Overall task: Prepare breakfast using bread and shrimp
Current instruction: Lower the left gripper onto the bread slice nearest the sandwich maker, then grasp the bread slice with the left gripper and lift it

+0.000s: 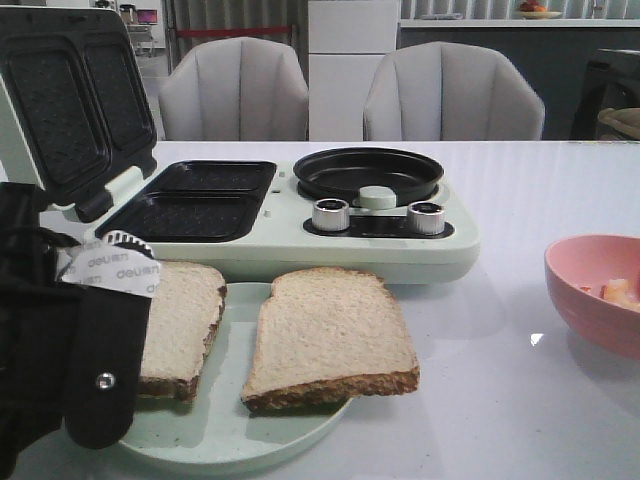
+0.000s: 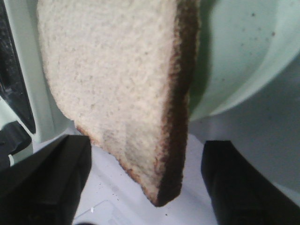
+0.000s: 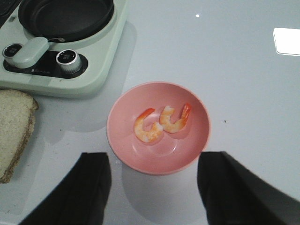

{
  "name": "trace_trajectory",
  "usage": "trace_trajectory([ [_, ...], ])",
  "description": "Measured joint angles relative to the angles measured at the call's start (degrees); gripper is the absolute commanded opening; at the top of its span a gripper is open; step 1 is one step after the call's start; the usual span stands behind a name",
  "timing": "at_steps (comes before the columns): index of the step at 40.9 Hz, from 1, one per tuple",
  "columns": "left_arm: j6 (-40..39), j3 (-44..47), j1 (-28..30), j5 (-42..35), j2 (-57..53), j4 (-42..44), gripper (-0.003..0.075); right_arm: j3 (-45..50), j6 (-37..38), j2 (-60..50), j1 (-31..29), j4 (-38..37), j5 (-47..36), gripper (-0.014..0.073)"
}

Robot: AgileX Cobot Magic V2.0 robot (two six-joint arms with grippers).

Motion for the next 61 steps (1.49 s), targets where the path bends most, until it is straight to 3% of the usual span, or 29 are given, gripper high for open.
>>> trace_trajectory([
  [9, -0.1, -0.1, 0.0, 0.0, 0.6, 0.2, 0.0279, 0.0, 0.0, 0.0, 0.0, 0.0, 0.0, 0.0518],
  [22, -0.2, -0.1, -0.1, 3.3, 0.6, 0.2, 0.0097, 0.0, 0.0, 0.0, 0.0, 0.0, 0.0, 0.0518],
  [38, -4.0, 0.1, -3.0, 19.3, -10.1, 3.6, 0.0100, 0.0, 0.0, 0.0, 0.0, 0.0, 0.0, 0.0518],
  [47, -2.3, -2.7, -3.0, 22.9, -16.0, 3.7, 0.0100, 0.0, 0.0, 0.0, 0.0, 0.0, 0.0, 0.0518],
  [53, -1.4, -7.1, -1.7, 19.3, -16.4, 3.6, 0.0100, 0.0, 0.0, 0.0, 0.0, 0.0, 0.0, 0.0518],
  [61, 3.7, -13.2, 5.4, 2.6, -16.0, 3.7, 0.0100, 0.0, 0.0, 0.0, 0.0, 0.0, 0.0, 0.0518],
])
